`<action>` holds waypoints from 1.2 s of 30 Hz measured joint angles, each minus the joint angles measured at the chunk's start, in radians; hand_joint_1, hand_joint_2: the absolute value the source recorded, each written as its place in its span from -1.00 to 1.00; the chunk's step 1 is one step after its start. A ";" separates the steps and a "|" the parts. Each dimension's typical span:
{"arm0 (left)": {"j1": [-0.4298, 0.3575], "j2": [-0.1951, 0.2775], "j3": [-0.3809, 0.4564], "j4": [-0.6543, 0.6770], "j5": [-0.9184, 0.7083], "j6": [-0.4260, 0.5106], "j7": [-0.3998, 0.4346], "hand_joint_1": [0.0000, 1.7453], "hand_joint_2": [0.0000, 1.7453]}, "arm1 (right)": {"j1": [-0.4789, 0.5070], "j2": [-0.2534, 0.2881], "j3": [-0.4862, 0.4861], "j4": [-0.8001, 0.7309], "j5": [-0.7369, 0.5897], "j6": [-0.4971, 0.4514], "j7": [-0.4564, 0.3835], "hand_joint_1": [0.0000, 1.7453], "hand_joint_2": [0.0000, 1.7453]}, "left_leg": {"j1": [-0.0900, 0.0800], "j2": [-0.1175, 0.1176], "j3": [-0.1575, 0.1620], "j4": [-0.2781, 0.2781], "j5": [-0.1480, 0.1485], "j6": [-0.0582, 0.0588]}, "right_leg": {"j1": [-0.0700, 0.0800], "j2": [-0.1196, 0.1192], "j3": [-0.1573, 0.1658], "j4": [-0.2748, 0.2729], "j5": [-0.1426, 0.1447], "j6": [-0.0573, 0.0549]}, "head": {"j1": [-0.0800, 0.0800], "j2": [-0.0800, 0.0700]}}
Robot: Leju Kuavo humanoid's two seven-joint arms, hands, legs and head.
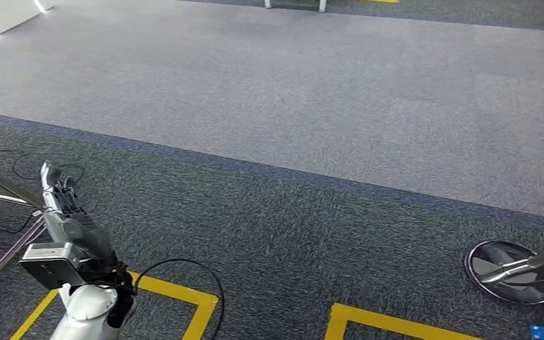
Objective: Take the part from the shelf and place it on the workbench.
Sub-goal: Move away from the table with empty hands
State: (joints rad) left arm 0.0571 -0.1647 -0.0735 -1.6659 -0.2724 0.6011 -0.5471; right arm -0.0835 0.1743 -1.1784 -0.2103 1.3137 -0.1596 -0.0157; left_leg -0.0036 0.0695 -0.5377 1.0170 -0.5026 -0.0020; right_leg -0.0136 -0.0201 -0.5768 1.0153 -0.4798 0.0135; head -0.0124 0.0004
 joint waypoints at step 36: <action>0.003 0.001 -0.001 0.000 0.000 0.002 0.003 -1.00 -1.00 | -0.002 -0.002 0.000 0.000 -0.002 0.011 0.007 -1.00 -1.00 | 0.003 -0.058 -0.131 0.285 -0.128 -0.004 | 0.006 0.044 -0.004 0.001 0.005 -0.021 | -0.008 0.000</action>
State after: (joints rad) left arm 0.0603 -0.1639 -0.0747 -1.6659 -0.2727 0.6035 -0.5443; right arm -0.0856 0.1728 -1.1788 -0.2106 1.3119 -0.1482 -0.0092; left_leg -0.0004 0.0114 -0.6691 1.3022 -0.6310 -0.0056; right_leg -0.0080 0.0242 -0.5809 1.0160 -0.4752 -0.0078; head -0.0199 0.0004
